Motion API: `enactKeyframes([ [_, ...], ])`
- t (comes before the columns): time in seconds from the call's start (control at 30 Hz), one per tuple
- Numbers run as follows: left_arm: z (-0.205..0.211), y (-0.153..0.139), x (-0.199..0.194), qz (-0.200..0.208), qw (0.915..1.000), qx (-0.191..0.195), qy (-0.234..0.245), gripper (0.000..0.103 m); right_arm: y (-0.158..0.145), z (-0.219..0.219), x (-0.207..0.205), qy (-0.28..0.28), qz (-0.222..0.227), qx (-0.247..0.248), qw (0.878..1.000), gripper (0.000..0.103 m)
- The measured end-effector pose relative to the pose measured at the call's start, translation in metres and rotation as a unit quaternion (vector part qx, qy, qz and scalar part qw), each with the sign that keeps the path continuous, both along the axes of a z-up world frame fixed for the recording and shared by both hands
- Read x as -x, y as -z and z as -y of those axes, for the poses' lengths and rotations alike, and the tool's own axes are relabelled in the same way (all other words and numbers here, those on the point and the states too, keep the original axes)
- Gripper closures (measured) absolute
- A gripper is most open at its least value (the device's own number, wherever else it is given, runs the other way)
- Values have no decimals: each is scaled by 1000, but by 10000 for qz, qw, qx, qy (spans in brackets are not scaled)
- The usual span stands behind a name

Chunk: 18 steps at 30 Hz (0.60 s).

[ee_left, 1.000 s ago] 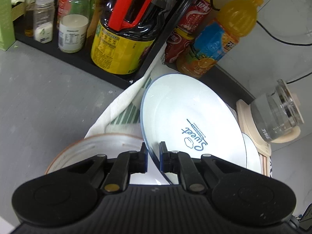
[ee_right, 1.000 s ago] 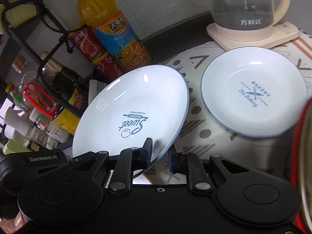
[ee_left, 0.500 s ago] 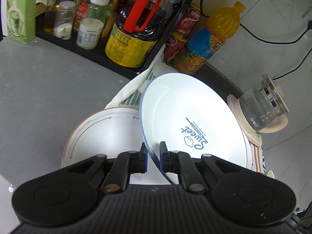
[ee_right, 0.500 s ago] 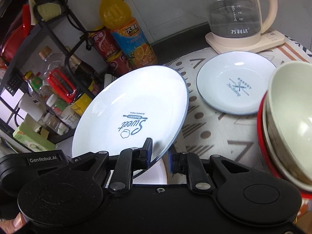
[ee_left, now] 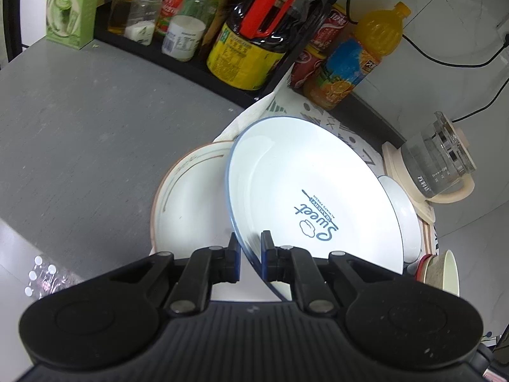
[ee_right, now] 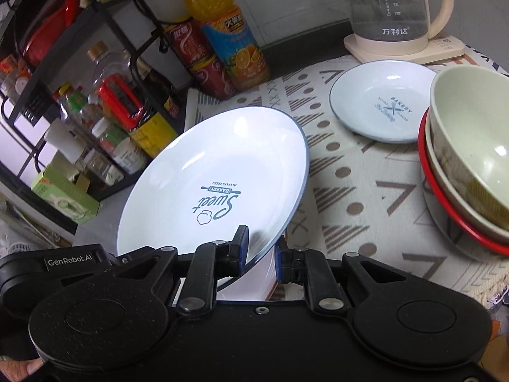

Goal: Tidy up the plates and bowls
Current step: 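Lower the 'Sweet' plate onto the flower-pattern plate with both tools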

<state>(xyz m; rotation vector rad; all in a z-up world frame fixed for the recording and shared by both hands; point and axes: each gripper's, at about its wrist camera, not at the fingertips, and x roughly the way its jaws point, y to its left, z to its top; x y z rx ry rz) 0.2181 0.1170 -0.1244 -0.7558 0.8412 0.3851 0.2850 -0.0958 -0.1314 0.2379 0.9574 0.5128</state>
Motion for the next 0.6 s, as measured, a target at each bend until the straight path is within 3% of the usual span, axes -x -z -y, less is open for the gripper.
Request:
enactKeyframes([
  [0.6,-1,17,31,-151,9993,275,-179,93,8,-2,25,-316,-49,266,9991,87],
])
